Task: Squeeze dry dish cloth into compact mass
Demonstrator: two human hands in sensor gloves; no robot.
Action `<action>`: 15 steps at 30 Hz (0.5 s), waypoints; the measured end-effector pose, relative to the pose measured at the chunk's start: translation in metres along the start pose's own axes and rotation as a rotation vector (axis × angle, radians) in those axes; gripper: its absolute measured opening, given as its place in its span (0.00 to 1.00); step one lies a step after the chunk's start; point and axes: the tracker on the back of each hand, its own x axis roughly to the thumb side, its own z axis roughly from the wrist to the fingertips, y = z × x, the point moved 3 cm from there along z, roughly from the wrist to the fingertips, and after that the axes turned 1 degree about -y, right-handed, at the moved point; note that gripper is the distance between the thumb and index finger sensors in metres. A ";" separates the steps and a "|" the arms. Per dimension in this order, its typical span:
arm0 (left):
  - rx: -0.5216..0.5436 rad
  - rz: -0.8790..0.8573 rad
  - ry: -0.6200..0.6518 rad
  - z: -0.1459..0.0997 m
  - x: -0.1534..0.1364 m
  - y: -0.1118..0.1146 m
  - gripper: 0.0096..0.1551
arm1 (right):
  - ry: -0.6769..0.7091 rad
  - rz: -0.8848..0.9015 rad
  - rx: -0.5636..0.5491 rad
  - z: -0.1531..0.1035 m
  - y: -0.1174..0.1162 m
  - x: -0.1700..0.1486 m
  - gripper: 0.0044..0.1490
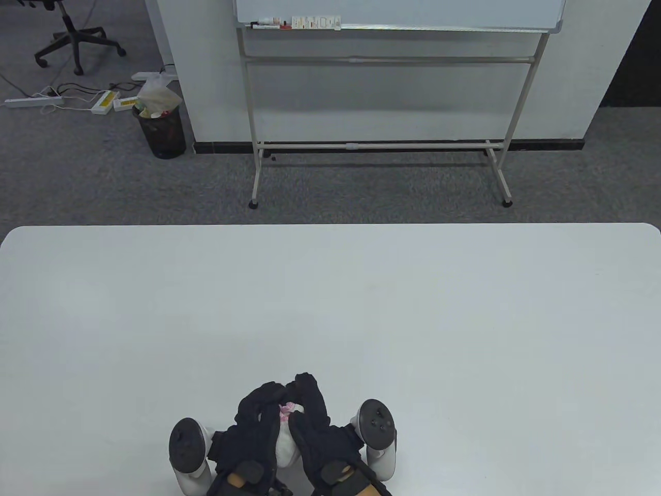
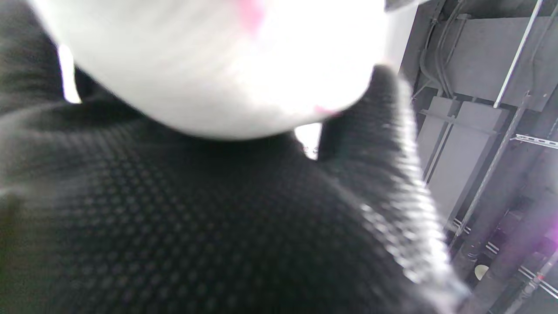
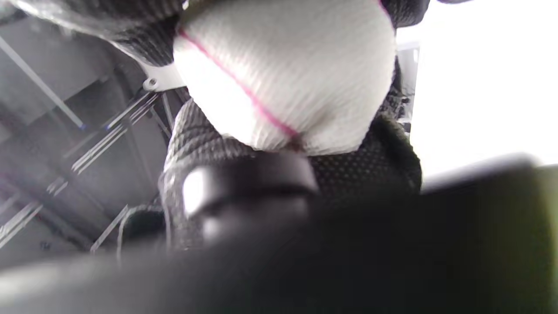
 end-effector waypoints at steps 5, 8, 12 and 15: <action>0.071 0.185 0.019 -0.002 0.005 0.005 0.30 | -0.074 -0.019 0.028 -0.001 0.002 -0.008 0.50; 0.050 0.157 0.017 -0.002 -0.002 0.005 0.30 | -0.064 -0.001 0.025 0.001 0.003 -0.004 0.45; -0.050 0.010 -0.006 -0.001 -0.007 0.008 0.33 | -0.015 -0.107 -0.066 0.002 0.009 0.012 0.38; -0.062 0.004 -0.006 0.000 -0.006 0.008 0.34 | 0.067 -0.280 -0.105 0.000 0.013 0.030 0.36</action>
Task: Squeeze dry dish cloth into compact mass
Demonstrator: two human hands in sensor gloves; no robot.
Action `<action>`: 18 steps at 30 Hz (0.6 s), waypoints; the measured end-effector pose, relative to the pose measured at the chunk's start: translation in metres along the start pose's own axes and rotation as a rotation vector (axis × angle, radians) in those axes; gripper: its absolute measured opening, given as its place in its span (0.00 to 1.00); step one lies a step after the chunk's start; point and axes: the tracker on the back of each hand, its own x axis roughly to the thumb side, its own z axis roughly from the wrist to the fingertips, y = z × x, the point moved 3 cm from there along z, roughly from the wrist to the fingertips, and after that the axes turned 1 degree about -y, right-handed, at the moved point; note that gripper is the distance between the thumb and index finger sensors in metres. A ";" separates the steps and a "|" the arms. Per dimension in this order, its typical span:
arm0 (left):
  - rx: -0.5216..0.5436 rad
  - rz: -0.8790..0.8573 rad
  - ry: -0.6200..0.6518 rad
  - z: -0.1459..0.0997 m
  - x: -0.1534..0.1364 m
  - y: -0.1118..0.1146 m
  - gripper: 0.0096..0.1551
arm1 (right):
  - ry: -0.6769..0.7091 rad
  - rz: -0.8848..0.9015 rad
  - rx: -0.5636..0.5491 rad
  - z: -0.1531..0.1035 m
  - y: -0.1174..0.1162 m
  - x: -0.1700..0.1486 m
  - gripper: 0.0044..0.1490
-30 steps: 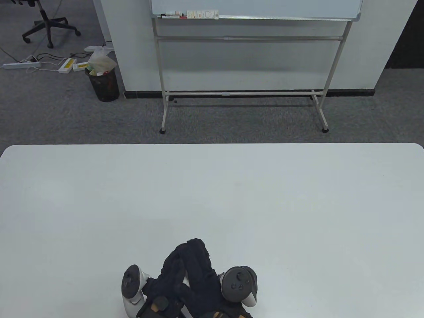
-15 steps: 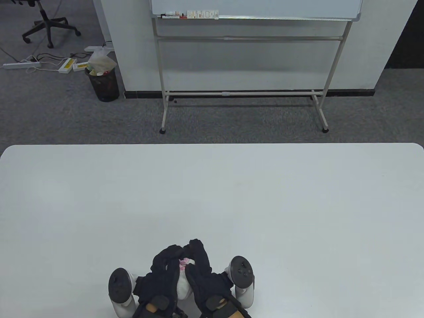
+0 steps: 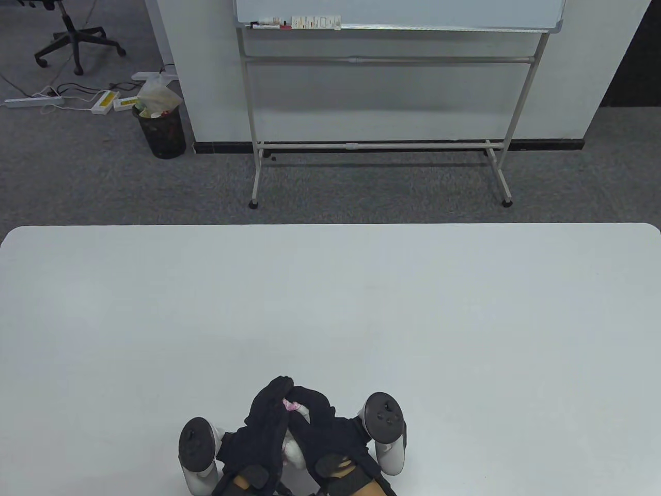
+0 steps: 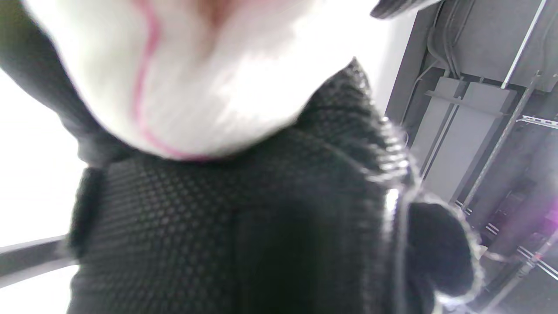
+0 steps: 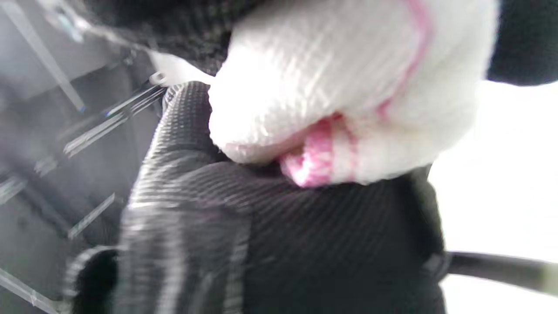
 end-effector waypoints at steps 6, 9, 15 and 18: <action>-0.059 -0.100 -0.021 0.001 -0.002 0.011 0.38 | 0.220 -0.427 -0.133 -0.012 0.003 0.026 0.39; -0.077 -0.142 -0.028 0.002 -0.004 0.011 0.42 | 0.145 -0.147 -0.065 -0.008 0.000 0.008 0.45; -0.061 -0.145 -0.018 0.003 -0.008 0.005 0.46 | 0.071 0.172 0.026 -0.005 -0.008 -0.010 0.54; -0.052 -0.121 -0.005 0.003 -0.008 0.004 0.47 | 0.080 0.245 0.053 -0.006 -0.011 -0.009 0.55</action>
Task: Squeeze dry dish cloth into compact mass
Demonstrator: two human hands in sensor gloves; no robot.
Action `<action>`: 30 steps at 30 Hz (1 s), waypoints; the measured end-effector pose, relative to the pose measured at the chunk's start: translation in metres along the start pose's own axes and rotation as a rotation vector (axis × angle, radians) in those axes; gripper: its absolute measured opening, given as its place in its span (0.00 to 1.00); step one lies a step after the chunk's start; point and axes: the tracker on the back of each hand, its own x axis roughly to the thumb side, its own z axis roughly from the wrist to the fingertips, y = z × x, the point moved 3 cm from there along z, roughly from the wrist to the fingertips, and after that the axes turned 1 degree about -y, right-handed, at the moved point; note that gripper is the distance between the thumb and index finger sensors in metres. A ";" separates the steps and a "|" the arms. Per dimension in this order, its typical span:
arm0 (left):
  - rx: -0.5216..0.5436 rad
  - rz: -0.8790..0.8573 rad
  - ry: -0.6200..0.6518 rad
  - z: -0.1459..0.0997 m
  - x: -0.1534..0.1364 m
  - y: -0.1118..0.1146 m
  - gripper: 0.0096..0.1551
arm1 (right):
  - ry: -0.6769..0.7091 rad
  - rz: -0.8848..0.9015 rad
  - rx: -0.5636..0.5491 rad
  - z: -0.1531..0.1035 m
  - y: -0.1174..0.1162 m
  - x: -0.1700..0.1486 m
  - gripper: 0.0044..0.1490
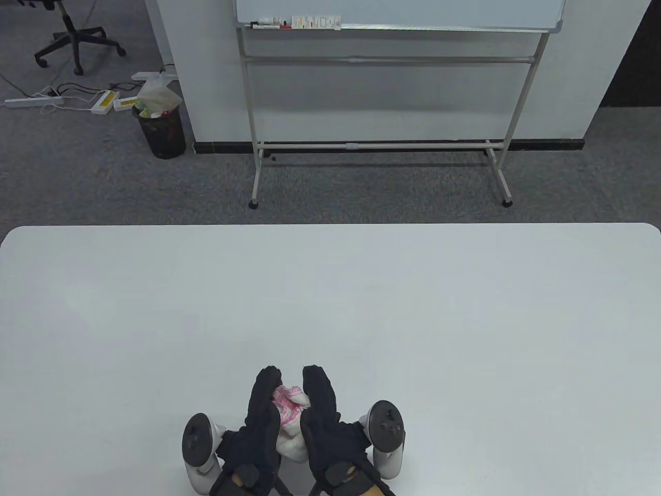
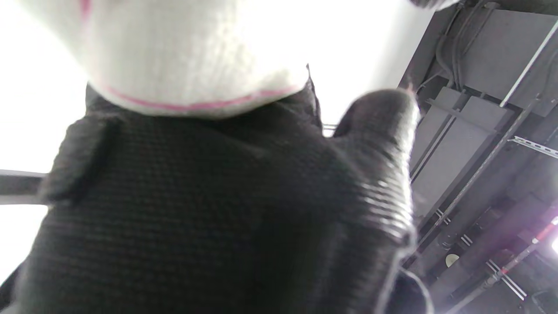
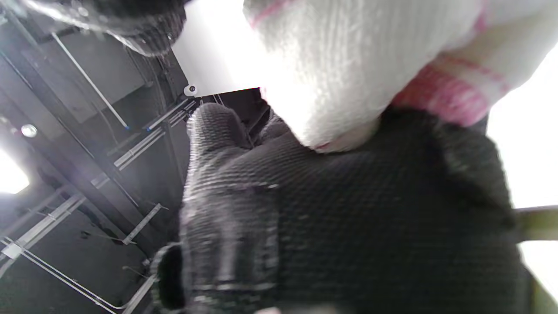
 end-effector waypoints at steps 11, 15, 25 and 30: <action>-0.034 0.082 0.019 0.000 0.001 0.006 0.49 | 0.012 0.005 0.040 -0.001 -0.003 0.003 0.55; -0.178 0.055 0.017 -0.004 0.004 0.028 0.49 | -0.039 -0.022 0.199 -0.005 -0.027 -0.003 0.56; -0.159 0.048 0.041 -0.003 0.007 0.024 0.50 | -0.053 0.020 0.174 -0.004 -0.024 -0.004 0.51; -0.140 0.063 0.047 -0.003 0.007 0.024 0.51 | -0.105 -0.010 0.138 -0.002 -0.016 -0.005 0.46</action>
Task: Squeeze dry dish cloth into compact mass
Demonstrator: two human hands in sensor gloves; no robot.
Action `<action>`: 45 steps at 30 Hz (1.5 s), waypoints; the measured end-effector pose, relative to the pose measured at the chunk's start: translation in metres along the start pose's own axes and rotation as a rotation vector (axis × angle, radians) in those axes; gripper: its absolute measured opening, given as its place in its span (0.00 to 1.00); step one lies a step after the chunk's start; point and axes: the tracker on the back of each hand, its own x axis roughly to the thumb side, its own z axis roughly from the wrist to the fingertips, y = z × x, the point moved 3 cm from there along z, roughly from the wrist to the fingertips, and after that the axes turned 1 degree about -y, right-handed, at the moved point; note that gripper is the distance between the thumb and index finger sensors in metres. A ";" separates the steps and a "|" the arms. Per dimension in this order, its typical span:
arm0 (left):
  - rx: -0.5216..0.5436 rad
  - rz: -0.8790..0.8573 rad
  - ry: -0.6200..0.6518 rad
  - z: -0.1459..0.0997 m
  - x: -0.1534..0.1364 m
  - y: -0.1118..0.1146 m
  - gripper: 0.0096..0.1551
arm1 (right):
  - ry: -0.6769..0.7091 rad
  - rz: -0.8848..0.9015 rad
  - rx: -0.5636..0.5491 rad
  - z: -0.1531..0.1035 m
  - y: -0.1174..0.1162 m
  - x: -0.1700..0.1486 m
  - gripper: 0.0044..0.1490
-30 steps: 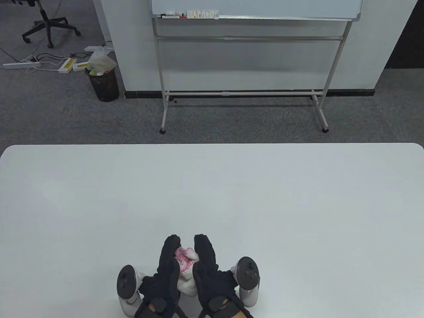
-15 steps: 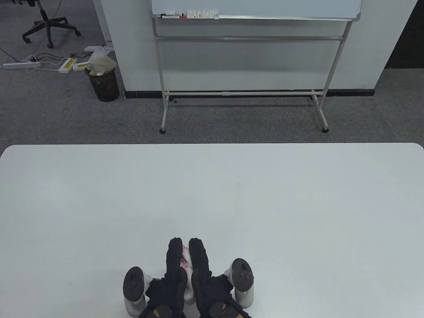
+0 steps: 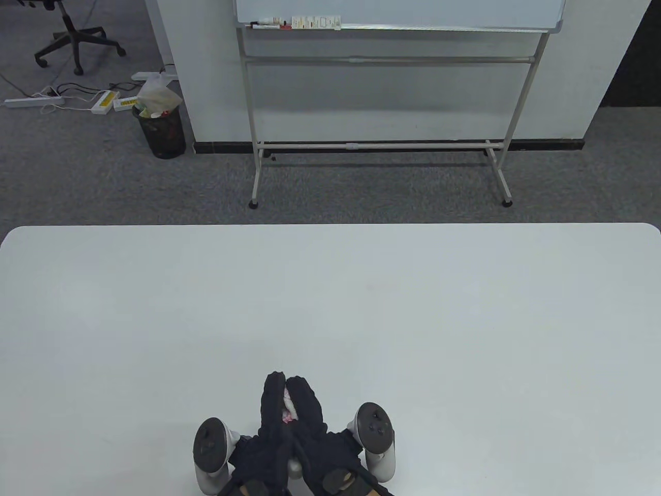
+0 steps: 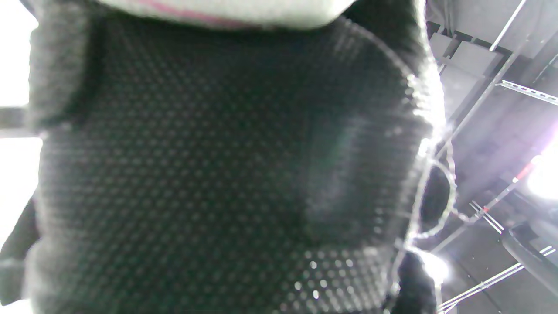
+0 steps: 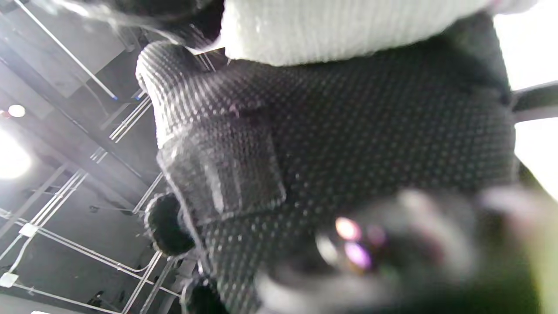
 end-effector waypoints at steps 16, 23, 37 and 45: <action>0.035 0.698 -0.093 0.003 0.020 -0.025 0.46 | 0.077 -0.519 -0.373 -0.013 0.053 0.031 0.37; 0.017 0.937 -0.276 0.002 0.004 -0.046 0.45 | 0.066 -0.855 -0.349 -0.010 0.052 0.030 0.37; 0.013 1.075 -0.449 0.000 -0.018 -0.059 0.46 | -0.213 -1.376 -0.015 0.015 0.024 -0.033 0.40; 0.011 1.039 -0.453 -0.002 -0.018 -0.059 0.46 | -0.615 -1.319 0.193 0.013 0.030 -0.078 0.51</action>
